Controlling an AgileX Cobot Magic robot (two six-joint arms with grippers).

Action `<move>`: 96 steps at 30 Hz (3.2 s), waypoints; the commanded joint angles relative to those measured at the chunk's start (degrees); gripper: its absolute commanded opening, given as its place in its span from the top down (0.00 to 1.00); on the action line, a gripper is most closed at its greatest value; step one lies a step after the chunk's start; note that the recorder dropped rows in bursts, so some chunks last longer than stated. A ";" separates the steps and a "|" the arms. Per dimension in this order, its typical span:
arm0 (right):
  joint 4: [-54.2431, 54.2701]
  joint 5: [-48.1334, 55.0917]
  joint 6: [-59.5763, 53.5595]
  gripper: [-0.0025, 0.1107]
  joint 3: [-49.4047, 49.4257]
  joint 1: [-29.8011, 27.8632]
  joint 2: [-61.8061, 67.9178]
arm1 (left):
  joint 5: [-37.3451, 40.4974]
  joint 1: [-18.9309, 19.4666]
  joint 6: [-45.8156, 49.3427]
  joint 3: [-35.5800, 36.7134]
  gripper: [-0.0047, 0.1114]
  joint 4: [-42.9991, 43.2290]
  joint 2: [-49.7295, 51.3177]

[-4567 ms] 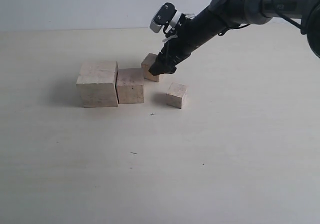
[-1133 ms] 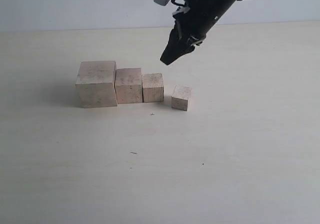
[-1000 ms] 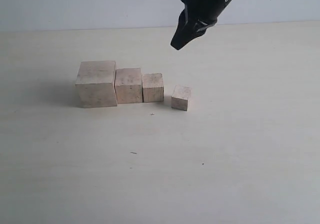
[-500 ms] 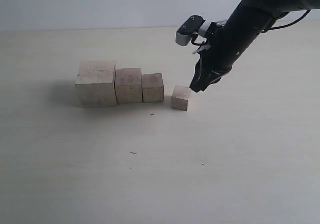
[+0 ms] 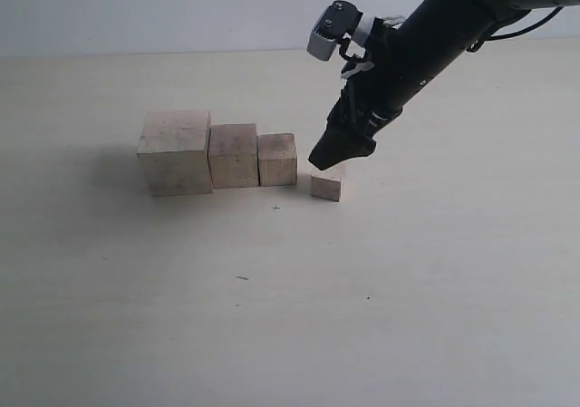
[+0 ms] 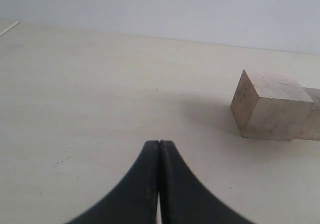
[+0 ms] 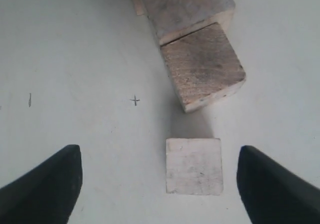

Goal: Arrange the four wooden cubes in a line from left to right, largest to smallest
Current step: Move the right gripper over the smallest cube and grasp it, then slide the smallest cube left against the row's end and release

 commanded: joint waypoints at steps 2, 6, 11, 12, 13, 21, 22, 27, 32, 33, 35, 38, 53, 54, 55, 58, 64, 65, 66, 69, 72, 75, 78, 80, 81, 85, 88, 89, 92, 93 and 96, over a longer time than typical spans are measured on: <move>0.99 -1.33 -0.54 0.27 -0.07 -0.16 0.44 | -0.41 -0.26 0.01 0.15 0.96 -0.31 -0.31; 0.99 -2.81 -0.67 0.27 -0.07 -0.16 2.38 | -0.41 -0.26 0.01 0.15 0.96 -0.31 -0.31; 0.89 -3.52 -0.67 0.29 -0.07 -0.16 4.42 | -0.41 -0.26 0.01 0.15 0.96 -0.31 -0.31; 0.89 -3.94 -0.67 0.29 -0.07 -0.16 4.54 | -0.41 -0.26 0.01 0.15 0.96 -0.31 -0.31; 0.74 -4.23 -0.67 0.29 -0.07 -0.16 4.84 | -0.41 -0.26 0.01 0.15 0.96 -0.31 -0.31; 0.48 -5.76 -0.67 0.29 -0.07 -0.16 6.85 | -0.41 -0.26 0.01 0.15 0.96 -0.31 -0.31; 0.48 -5.76 -0.67 0.30 -0.07 -0.16 6.98 | -0.41 -0.26 0.01 0.15 0.96 -0.31 -0.31; 0.38 -5.76 -0.67 0.36 -0.07 -0.16 7.73 | -0.41 -0.26 0.01 0.15 0.96 -0.31 -0.31; -0.12 -5.54 -0.67 0.36 -0.07 -0.16 9.00 | -0.41 -0.26 0.01 0.15 0.96 -0.31 -0.31; -0.66 -5.54 -0.67 0.36 -0.07 -0.16 9.14 | -0.41 -0.26 0.01 0.15 0.96 -0.31 -0.31; -1.07 -5.65 -0.45 0.36 -0.07 -0.16 9.28 | -0.41 -0.26 0.01 0.15 0.96 -0.31 -0.31; -2.67 -5.88 0.55 0.39 -0.07 -0.16 9.28 | -0.41 -0.26 0.01 0.15 0.96 -0.31 -0.31; 0.31 -13.15 -26.34 0.98 -0.07 -0.16 9.88 | -0.41 -0.26 0.01 0.15 0.96 -0.31 -0.31; 2.08 -13.15 -28.37 0.98 -0.07 -0.16 10.20 | -0.41 -0.26 0.01 0.15 0.96 -0.31 -0.31; 4.94 -13.01 -30.77 0.98 -0.07 -0.16 10.89 | -0.41 -0.26 0.01 0.15 0.96 -0.31 -0.31; 6.07 -13.01 -32.58 0.98 -0.08 -0.16 12.11 | -0.41 -0.26 0.01 0.15 0.96 -0.31 -0.31; 8.01 -13.01 -32.97 0.98 -0.08 -0.16 14.08 | -0.41 -0.26 0.01 0.15 0.96 -0.31 -0.31; 8.59 -13.01 -32.97 0.98 -0.08 -0.16 14.27 | -0.41 -0.26 0.01 0.15 0.96 -0.31 -0.31; 9.41 -13.01 -32.97 0.98 -0.08 -0.16 14.39 | -0.41 -0.26 0.01 0.15 0.96 -0.31 -0.31; 9.83 -12.62 -33.09 0.98 -0.08 -0.16 14.48 | -0.41 -0.26 0.01 0.15 0.96 -0.31 -0.31; 9.83 -12.11 -33.09 0.98 -0.08 -0.16 14.48 | -0.41 -0.26 0.01 0.15 0.96 -0.31 -0.31; 10.05 -9.25 -35.50 0.98 -0.08 -0.16 14.48 | -0.41 -0.26 0.01 0.15 0.96 -0.31 -0.31; 10.05 -7.88 -36.86 0.98 -0.08 -0.16 14.48 | -0.41 -0.26 0.01 0.15 0.96 -0.31 -0.31; 10.72 -8.09 -36.99 0.98 -0.08 -0.16 14.48 | -0.41 -0.26 0.01 0.15 0.96 -0.31 -0.31; 11.43 -8.22 -36.99 0.98 -0.08 -0.16 14.48 | -0.41 -0.26 0.01 0.15 0.96 -0.31 -0.31; 13.28 -8.44 -38.60 0.98 -0.08 -0.16 14.48 | -0.41 -0.26 0.01 0.15 0.96 -0.31 -0.31; 13.54 -8.44 -38.59 0.98 -0.08 -0.16 14.48 | -0.41 -0.26 0.01 0.15 0.96 -0.31 -0.31; 14.03 -8.63 -38.59 0.96 -0.08 -0.16 14.48 | -0.41 -0.26 0.01 0.15 0.96 -0.31 -0.31; 14.32 -9.55 -38.59 0.84 -0.08 -0.16 14.48 | -0.41 -0.26 0.01 0.15 0.96 -0.31 -0.31; 14.32 -9.83 -38.33 0.75 -0.08 -0.16 14.48 | -0.41 -0.26 0.01 0.15 0.96 -0.31 -0.31; 14.44 -10.60 -37.21 0.54 -0.08 -0.16 14.37 | -0.41 -0.26 0.01 0.15 0.96 -0.31 -0.31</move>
